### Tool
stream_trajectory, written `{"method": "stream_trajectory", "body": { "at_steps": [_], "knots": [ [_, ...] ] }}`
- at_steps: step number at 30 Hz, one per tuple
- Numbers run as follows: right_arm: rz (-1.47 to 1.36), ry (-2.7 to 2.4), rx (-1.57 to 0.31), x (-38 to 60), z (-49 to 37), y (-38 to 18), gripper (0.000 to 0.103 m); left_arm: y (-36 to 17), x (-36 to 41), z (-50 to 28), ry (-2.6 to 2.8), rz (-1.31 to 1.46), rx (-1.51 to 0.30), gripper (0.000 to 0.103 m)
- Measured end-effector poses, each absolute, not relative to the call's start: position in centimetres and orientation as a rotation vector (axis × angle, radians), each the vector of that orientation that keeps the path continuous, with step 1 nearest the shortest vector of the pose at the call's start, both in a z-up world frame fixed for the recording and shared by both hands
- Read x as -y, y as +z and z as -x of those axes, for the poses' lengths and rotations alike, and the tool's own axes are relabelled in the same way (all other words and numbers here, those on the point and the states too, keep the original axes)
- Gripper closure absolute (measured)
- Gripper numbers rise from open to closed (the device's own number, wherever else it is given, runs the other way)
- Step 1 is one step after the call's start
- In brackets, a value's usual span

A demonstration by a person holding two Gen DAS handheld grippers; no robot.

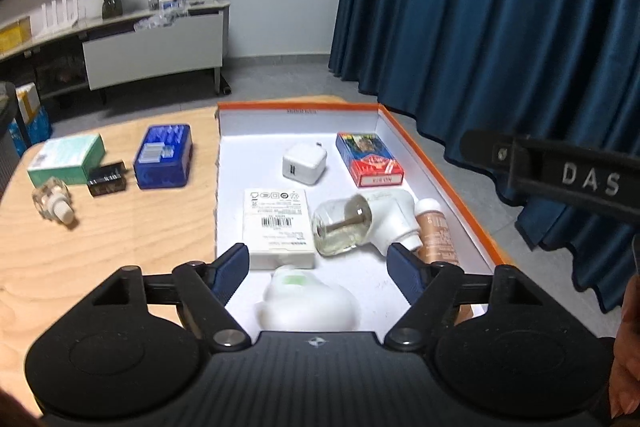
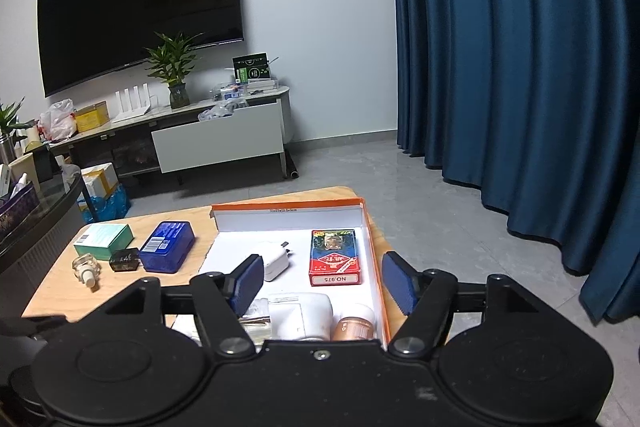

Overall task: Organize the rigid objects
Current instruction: 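Lower and release the bronze bottle into the lid with the right gripper while the left releases the plug-in diffuser, then move the left gripper to the glass diffuser bottle while the right moves to the blue box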

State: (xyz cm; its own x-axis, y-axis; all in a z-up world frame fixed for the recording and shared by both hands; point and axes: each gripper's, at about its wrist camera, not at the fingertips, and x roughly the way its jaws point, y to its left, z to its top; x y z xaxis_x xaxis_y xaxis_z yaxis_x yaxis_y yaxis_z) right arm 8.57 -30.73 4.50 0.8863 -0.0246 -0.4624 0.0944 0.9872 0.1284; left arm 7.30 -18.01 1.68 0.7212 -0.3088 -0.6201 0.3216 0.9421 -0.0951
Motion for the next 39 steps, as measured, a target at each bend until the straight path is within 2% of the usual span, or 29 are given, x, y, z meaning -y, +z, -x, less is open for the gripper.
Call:
{"method": "stream_trajectory", "body": {
  "at_steps": [18, 39],
  "knots": [
    [-0.110, 0.025, -0.498, 26.5, -9.6, 5.4, 0.018, 3.4, 13.9, -8.2, -0.218, 0.015, -0.659, 0.021],
    [-0.066, 0.163, -0.605, 19.7, -14.4, 3.3, 0.015, 1.6, 5.9, -10.9, -0.063, 0.094, -0.706, 0.020]
  ]
}}
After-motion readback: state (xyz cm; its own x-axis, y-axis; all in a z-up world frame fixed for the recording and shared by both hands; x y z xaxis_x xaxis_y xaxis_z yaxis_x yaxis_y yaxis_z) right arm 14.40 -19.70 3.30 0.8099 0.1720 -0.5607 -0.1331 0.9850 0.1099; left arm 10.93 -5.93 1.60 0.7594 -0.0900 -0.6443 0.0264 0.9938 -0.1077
